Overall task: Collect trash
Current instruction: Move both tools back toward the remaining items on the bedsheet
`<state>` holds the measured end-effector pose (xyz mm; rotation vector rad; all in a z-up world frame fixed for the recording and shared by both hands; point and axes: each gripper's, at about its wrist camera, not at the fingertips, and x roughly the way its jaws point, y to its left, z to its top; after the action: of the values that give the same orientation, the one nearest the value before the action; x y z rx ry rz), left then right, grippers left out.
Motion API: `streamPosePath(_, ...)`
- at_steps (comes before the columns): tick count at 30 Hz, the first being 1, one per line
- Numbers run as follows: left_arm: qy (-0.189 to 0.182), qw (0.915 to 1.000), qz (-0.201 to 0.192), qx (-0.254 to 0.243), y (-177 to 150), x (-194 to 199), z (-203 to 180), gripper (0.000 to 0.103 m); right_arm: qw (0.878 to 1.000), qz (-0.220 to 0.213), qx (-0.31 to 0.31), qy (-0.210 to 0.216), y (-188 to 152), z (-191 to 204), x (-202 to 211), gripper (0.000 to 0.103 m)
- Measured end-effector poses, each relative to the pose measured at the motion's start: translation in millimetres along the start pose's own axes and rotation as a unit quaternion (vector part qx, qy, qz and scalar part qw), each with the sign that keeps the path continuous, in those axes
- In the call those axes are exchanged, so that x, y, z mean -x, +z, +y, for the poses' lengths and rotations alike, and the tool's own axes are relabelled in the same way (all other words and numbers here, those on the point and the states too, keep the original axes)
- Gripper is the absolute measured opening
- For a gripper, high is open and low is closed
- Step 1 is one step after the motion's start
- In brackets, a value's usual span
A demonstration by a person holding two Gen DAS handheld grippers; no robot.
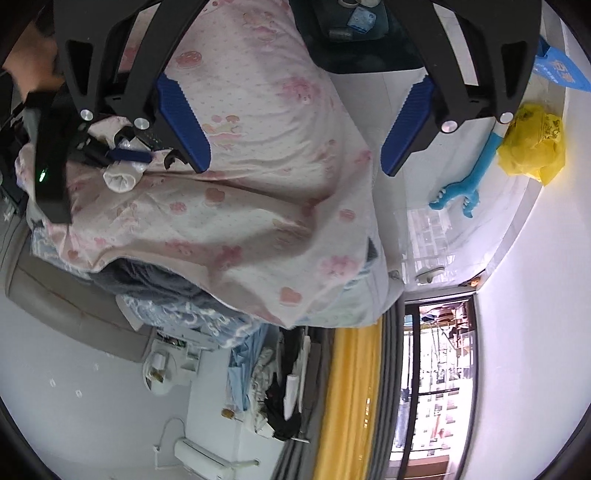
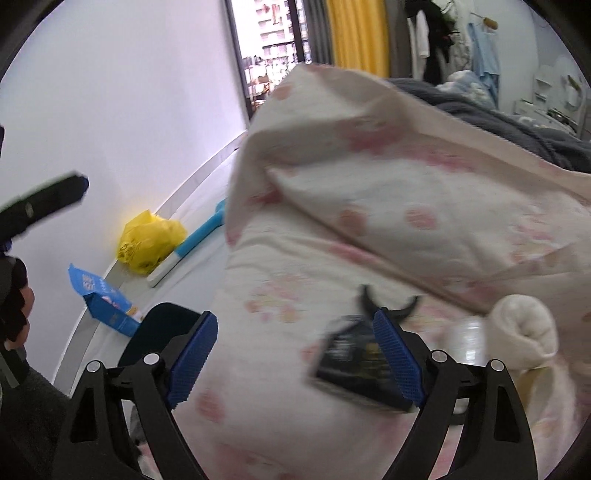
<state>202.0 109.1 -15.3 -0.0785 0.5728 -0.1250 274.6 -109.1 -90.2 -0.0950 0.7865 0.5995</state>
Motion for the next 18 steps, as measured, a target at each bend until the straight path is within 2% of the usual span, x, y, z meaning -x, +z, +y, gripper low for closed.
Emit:
streamPosePath(7,-0.007,0.9998,0.014,-0.012,-5.5,-21.7,-25.0,0.095,0.999,-0.015,-0.003,-0.035,-0.9,-49.6,14.5,0.087)
streamPosePath(18,-0.031,0.9977,0.050,-0.033,-14.8,-56.6,-59.7,0.095,0.997,-0.028,-0.024,-0.061,-1.8,-104.2,29.5,0.087)
